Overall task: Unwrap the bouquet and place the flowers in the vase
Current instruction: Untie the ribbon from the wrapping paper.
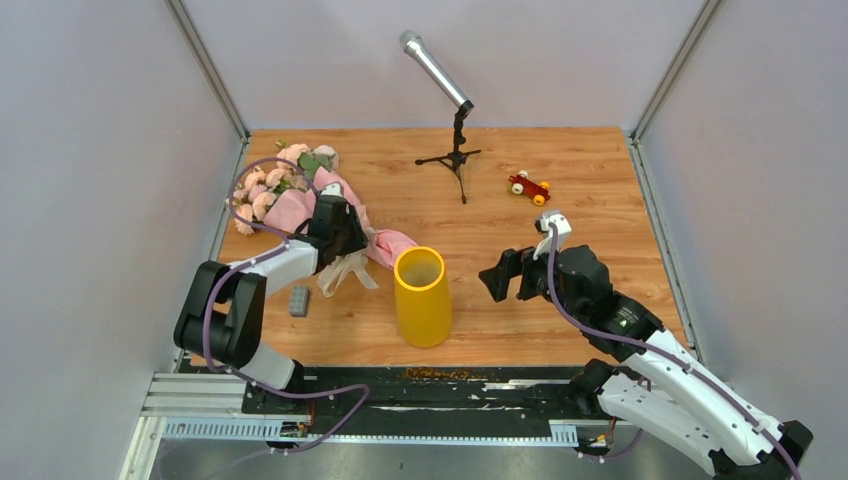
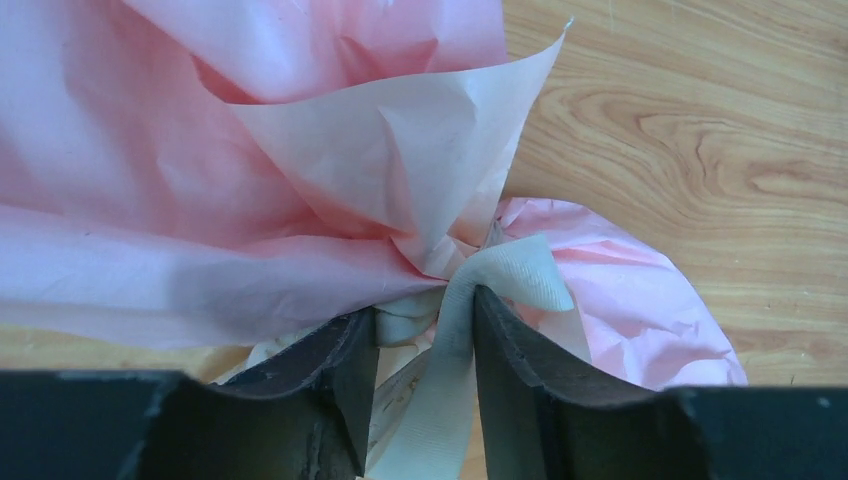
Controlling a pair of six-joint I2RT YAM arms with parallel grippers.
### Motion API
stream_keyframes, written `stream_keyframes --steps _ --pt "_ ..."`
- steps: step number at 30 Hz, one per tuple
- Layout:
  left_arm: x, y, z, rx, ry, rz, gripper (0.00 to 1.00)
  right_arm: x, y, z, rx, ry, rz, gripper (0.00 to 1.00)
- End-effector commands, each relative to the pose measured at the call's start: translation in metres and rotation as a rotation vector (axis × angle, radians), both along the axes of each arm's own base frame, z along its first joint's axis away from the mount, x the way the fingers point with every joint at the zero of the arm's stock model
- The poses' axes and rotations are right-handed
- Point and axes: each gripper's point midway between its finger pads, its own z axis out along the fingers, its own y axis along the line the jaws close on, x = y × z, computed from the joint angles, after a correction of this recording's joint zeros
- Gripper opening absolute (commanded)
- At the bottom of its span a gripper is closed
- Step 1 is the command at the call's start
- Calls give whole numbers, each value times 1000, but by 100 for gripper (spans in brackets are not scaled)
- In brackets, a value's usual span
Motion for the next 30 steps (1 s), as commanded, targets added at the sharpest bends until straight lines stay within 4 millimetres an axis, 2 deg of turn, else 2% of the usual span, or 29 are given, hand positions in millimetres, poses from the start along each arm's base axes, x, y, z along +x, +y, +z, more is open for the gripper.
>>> stream_keyframes --steps 1,4,10,13,16,20,23,24,25,26,27,28,30 --pt "23 -22 11 -17 -80 -128 43 -1 2 -5 -9 6 13 94" --pt "26 -41 12 -20 -99 -210 37 -2 3 -9 -10 19 13 93" --pt "23 -88 14 64 -138 -426 33 -6 2 -15 -8 43 13 93" --pt "21 -100 14 78 -148 -493 33 -8 -1 -17 -7 49 7 93" --pt "20 -99 13 96 -144 -497 35 -9 -2 -18 -11 53 6 93" --pt "16 -93 25 96 -161 -474 49 -9 -2 -19 -13 55 3 93" --pt "10 -90 51 75 -209 -455 59 -8 -3 -19 -14 57 0 93" --pt "8 -88 66 69 -242 -447 63 -9 -3 -20 -14 58 0 93" --pt "5 -86 70 69 -247 -441 65 -9 -3 -20 -14 58 0 93" --pt "2 -82 85 65 -280 -429 70 -9 -3 -20 -13 58 1 93" --pt "-2 -80 89 62 -279 -422 73 -9 -3 -20 -15 58 -1 93" --pt "-7 -76 101 55 -307 -413 77 -9 -3 -20 -14 58 -1 93" --pt "-20 -71 109 37 -303 -403 80 -9 -4 -21 -14 60 -4 93"
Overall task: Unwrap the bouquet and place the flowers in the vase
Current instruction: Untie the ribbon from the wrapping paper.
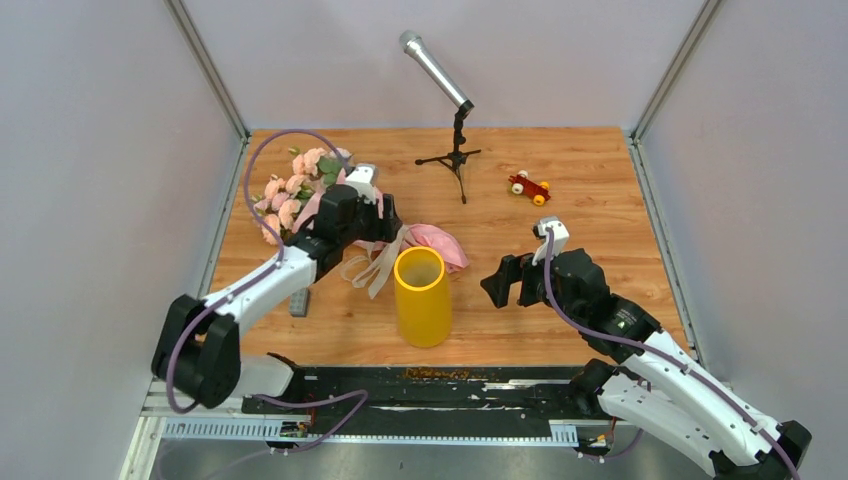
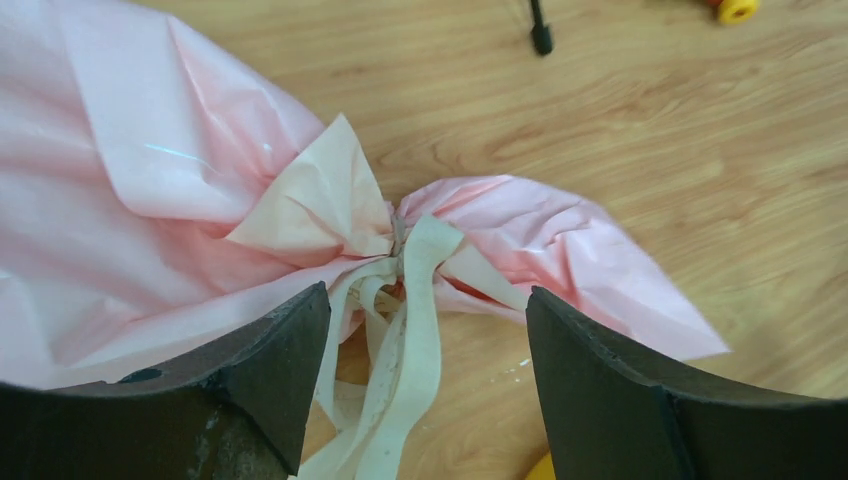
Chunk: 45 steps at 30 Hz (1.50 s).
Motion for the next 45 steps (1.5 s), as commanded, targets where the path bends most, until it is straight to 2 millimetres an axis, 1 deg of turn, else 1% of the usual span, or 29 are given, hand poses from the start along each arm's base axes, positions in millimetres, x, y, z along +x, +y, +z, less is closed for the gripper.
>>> stream_keyframes --steps 1,3,6,9,11,12,13,14,15,16,17,18,21,23,26,30,33,38,41,45 --pt "-18 13 33 -43 -49 35 80 -1 1 1 20 -4 -5 93" --pt "-31 18 36 -63 -38 43 80 -1 0 0 21 -2 -12 93" --pt "-55 19 29 -105 -5 36 78 0 -1 -2 23 3 -25 93" --pt "-77 19 14 -135 40 39 75 0 -2 -4 31 9 -38 93" --pt "-89 18 3 -151 63 41 72 0 -1 -6 39 17 -42 92" --pt "-94 20 -4 -150 73 47 71 0 0 -6 47 21 -43 92" --pt "-97 18 -7 -160 80 49 70 0 0 -8 52 25 -46 92" --pt "-102 20 -17 -158 97 52 69 0 1 -9 57 31 -45 92" --pt "-103 17 -18 -177 100 53 68 0 2 -10 65 33 -47 92" --pt "-108 17 -28 -176 124 48 67 0 4 -11 69 39 -45 92" --pt "-109 13 -29 -192 126 42 65 0 5 -12 74 43 -43 92" --pt "-111 12 -37 -192 145 38 62 0 6 -12 80 45 -43 92" --pt "-116 9 -50 -166 170 32 59 1 9 -10 89 51 -38 91" --pt "-115 12 -58 -133 174 50 58 2 11 -10 93 56 -36 91" --pt "-111 29 -74 -26 185 129 56 2 12 -10 96 58 -37 91" --pt "-111 34 -88 33 209 152 55 3 13 -12 94 62 -38 91" --pt "-110 37 -94 70 215 178 54 3 13 -14 90 66 -38 91" --pt "-108 36 -98 107 221 185 54 3 11 -18 81 69 -44 90" --pt "-105 37 -101 161 229 192 53 2 11 -20 79 71 -43 90" --pt "-105 36 -106 216 241 196 47 2 9 -20 81 66 -47 90"
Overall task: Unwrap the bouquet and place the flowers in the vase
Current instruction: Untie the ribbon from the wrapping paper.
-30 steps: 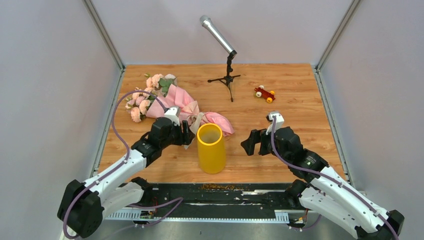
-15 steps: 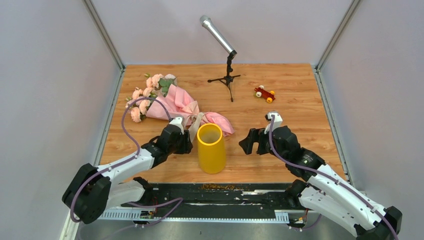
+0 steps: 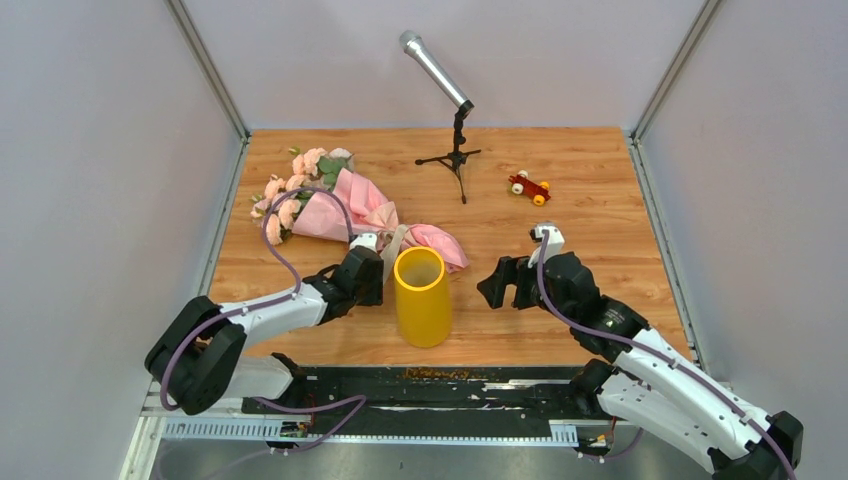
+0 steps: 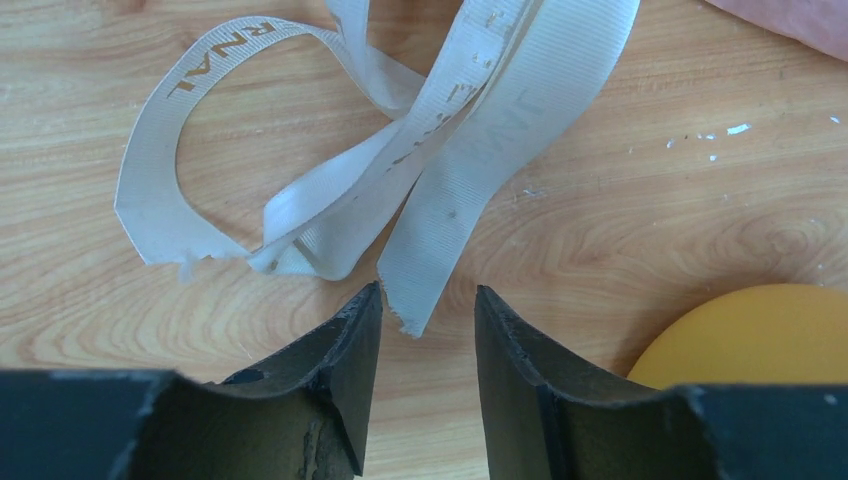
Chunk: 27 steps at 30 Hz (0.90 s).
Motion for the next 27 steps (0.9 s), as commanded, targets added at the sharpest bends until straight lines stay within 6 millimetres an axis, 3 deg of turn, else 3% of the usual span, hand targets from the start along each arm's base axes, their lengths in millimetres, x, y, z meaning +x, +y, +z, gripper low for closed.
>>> stream_keyframes --steps 1,16,20,27 --pt "9 1 5 70 -24 24 47 0 2 5 35 -23 -3 90" --pt "10 1 -10 139 20 70 44 -5 -9 0 24 -29 -26 90" --pt "8 1 -14 131 34 86 41 -7 -12 -1 19 -29 -32 90" --pt "-1 -1 -18 84 58 91 43 -9 -16 -3 11 -30 -42 90"
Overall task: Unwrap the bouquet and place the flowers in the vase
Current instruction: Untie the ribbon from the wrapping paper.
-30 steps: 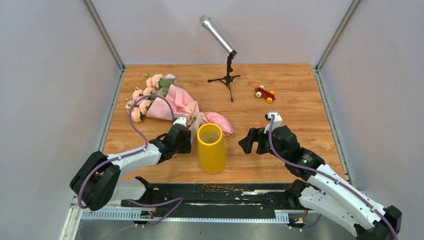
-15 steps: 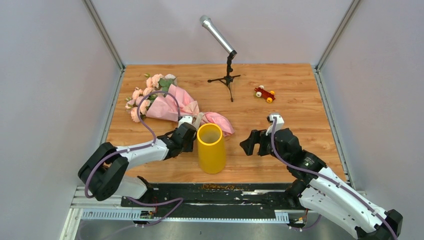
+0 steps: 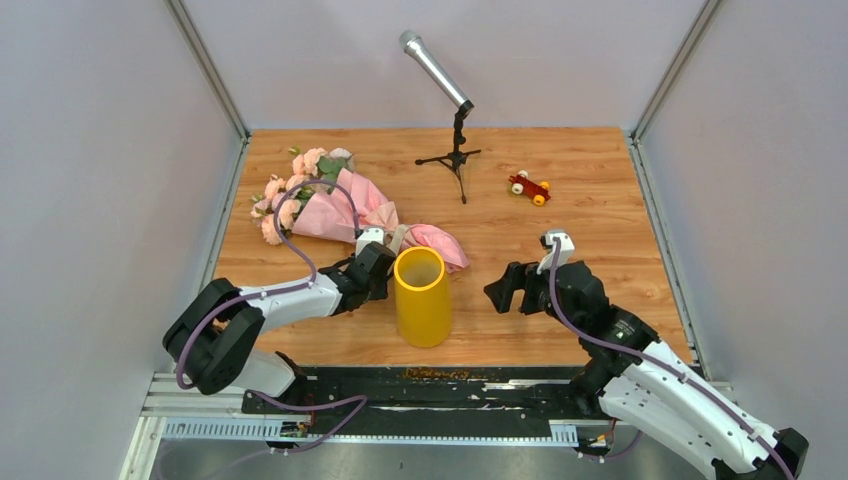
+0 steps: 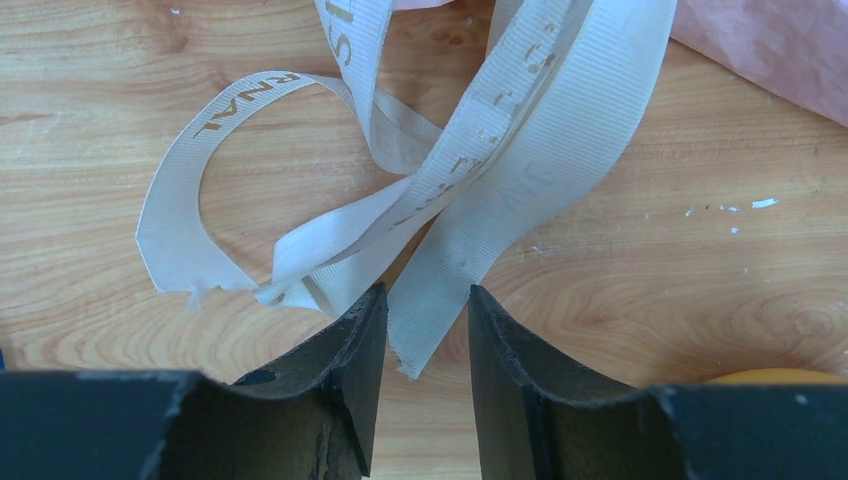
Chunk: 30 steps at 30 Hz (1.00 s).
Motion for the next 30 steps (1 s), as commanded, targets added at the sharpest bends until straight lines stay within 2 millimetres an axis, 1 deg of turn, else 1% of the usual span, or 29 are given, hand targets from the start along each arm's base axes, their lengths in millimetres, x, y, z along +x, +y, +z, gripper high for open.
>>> stream_keyframes --steps 1,4,7,14,18,20,23,24,27,28,29,30 --pt "-19 2 -16 -28 71 17 43 -1 -4 -1 1 -4 -18 90" --pt "-21 3 -17 -31 75 17 38 -1 -4 0 1 -5 -20 90" --pt "-21 5 -19 -25 76 20 27 -2 -6 0 1 -6 -24 90" --pt "-23 6 -21 -28 77 22 10 -3 -8 2 4 -7 -28 90" --pt "-22 1 -17 -59 64 6 0 -3 -8 1 3 -6 -33 90" --pt "-22 -5 -11 -96 50 -11 0 -3 -8 0 1 -4 -32 90" --pt "-19 -16 8 -156 8 -54 0 -3 -8 1 1 -5 -32 90" --pt "-17 -18 17 -173 -18 -71 2 -3 -8 1 1 -5 -33 90" --pt "-12 -23 35 -209 -73 -98 12 -2 -8 1 -1 -5 -33 90" --pt "-10 -23 42 -215 -100 -105 18 -2 -8 1 -2 -5 -33 90" --pt "-9 -23 45 -215 -111 -109 22 -2 -8 1 -3 -3 -33 90" --pt "-6 -24 49 -210 -127 -115 28 -2 -7 1 -3 -2 -31 90"
